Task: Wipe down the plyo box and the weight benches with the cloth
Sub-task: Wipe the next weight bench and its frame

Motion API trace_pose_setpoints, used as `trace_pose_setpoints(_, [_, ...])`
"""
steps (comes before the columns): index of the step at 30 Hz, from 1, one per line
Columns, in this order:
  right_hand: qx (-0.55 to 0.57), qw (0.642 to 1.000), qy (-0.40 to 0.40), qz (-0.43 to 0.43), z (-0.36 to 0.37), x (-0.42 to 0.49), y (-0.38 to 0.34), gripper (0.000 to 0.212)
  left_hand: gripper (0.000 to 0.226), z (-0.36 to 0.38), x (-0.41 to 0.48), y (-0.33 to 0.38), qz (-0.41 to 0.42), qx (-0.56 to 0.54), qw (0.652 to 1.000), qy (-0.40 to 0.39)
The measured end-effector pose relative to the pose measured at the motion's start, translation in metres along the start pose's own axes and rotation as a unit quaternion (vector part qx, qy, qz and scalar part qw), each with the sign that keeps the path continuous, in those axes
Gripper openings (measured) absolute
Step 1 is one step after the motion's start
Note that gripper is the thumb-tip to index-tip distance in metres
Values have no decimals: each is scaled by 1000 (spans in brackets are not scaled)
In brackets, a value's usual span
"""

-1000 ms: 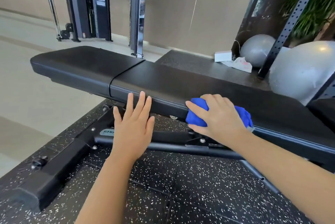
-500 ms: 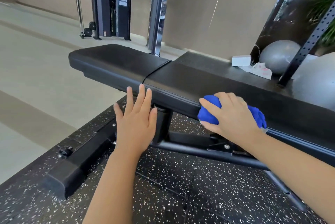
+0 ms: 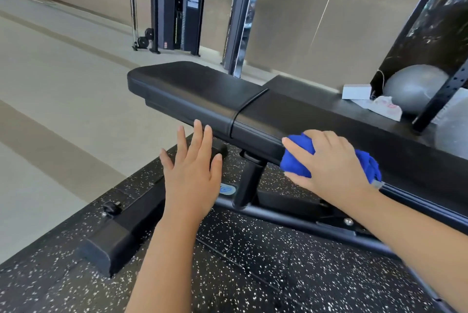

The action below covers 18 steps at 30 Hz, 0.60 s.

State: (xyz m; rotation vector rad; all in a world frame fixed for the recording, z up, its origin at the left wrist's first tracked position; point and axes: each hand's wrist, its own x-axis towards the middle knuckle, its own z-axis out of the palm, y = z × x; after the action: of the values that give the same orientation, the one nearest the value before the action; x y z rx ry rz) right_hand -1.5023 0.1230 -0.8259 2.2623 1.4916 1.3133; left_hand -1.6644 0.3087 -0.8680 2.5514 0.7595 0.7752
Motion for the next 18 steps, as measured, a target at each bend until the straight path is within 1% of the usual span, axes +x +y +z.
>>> trace_pose_setpoints(2, [2,1000,-8,12,3,15,-10,65,54,0,2,-3,-3,-2,1000,5])
trace_pose_setpoints(5, [3,1000,-8,4,14,52,-34,68,61,1,6,-4,-18,-16,1000,16])
trace_pose_setpoints(7, [-1,1000,-7,0,23,80,-55,70,57,2,9,-3,-27,-27,999,20])
trace_pose_setpoints(10, [4,1000,-5,0,31,109,-74,66,53,3,13,-6,-48,-34,998,26])
trace_pose_setpoints(12, [17,1000,14,-18,32,105,-72,62,54,7,15,-12,-65,-40,996,34])
trace_pose_setpoints(15, [46,995,72,-45,31,83,-57,54,65,10,16,-20,-73,-52,995,44])
trace_pose_setpoints(18, [80,994,74,-19,27,82,-54,49,55,13,19,-34,-94,-61,993,21])
